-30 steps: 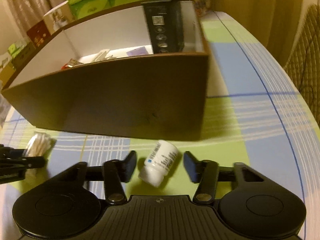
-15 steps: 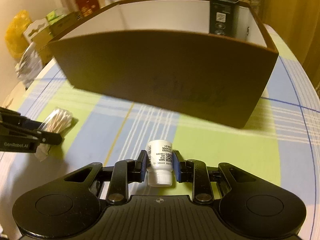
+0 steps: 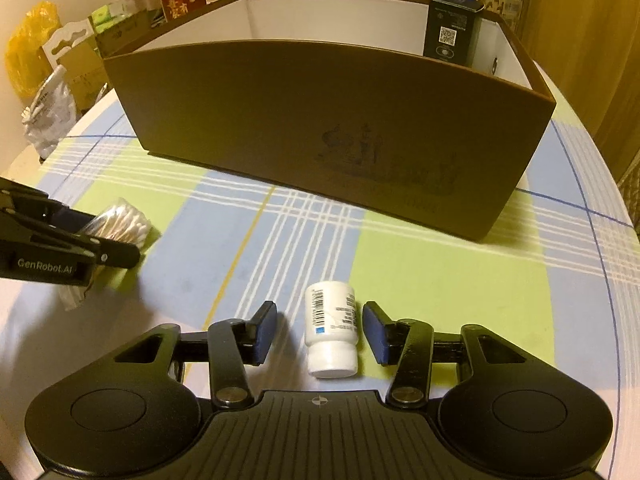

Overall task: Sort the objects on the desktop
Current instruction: 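Carry the swab bag and white bottle over the brown box with both tools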

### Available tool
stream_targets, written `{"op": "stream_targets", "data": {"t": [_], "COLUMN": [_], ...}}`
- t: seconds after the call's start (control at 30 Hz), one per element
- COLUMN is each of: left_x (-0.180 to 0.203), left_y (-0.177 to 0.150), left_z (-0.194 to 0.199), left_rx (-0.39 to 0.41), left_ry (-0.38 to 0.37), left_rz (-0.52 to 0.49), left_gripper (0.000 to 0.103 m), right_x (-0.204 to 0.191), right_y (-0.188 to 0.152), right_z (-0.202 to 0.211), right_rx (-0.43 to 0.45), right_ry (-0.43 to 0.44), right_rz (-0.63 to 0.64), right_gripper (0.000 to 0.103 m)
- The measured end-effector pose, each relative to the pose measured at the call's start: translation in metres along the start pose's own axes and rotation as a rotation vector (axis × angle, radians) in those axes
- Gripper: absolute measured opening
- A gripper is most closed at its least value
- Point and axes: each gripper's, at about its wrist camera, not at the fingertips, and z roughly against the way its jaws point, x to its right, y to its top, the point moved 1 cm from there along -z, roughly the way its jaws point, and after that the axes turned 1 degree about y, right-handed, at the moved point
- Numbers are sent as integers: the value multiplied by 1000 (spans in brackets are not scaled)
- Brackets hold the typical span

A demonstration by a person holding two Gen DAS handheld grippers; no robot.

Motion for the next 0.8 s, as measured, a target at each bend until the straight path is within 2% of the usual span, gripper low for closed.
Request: {"op": "stream_targets", "data": {"t": [0.1, 0.27, 0.57, 0.8], "left_x": [0, 1, 1, 4], "left_y": [-2, -8, -14, -22], "left_z": [1, 5, 9, 15], "left_rx": [12, 23, 20, 10], "left_ry": [-6, -16, -31, -51], "left_rz": [2, -26, -40, -62], "left_gripper": [36, 30, 25, 23], "right_x": [2, 4, -1, -7], "right_y": [-4, -7, -10, -13], "right_z": [5, 9, 13, 17], "right_rx": [-1, -1, -13, -42], "right_ry": [-14, -37, -37, 3], "right_rz": [5, -4, -13, -17], "right_gripper": [41, 25, 25, 24]}}
